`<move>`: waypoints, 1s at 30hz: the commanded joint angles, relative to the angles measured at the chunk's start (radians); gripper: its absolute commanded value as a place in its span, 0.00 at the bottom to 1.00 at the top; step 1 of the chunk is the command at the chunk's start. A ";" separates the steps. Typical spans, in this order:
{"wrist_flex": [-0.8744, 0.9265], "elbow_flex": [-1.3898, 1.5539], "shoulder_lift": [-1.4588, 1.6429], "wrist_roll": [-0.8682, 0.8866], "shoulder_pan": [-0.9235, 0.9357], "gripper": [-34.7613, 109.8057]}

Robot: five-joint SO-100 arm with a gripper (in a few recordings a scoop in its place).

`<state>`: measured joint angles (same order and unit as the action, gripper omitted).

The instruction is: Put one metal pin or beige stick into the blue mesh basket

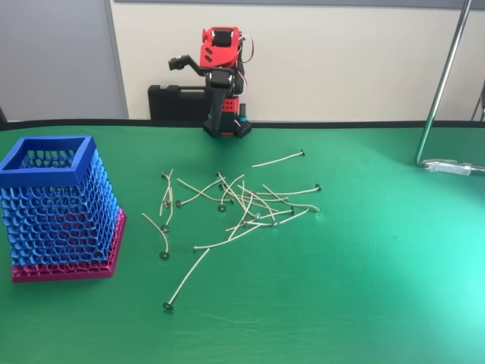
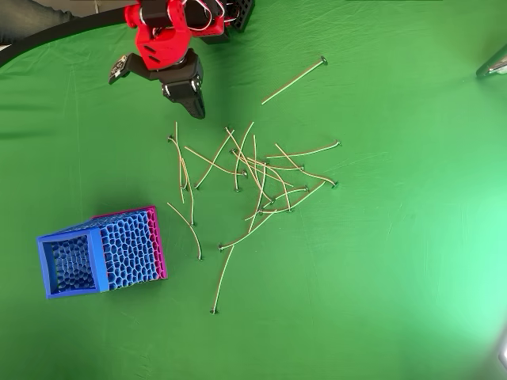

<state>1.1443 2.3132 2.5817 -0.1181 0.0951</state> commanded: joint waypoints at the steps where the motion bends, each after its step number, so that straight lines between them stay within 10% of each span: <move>1: 0.017 -0.100 -0.041 0.008 0.017 0.24; 30: 0.152 -0.747 -0.723 0.048 0.224 0.24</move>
<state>1.2916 1.6398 1.8883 -0.0767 0.3022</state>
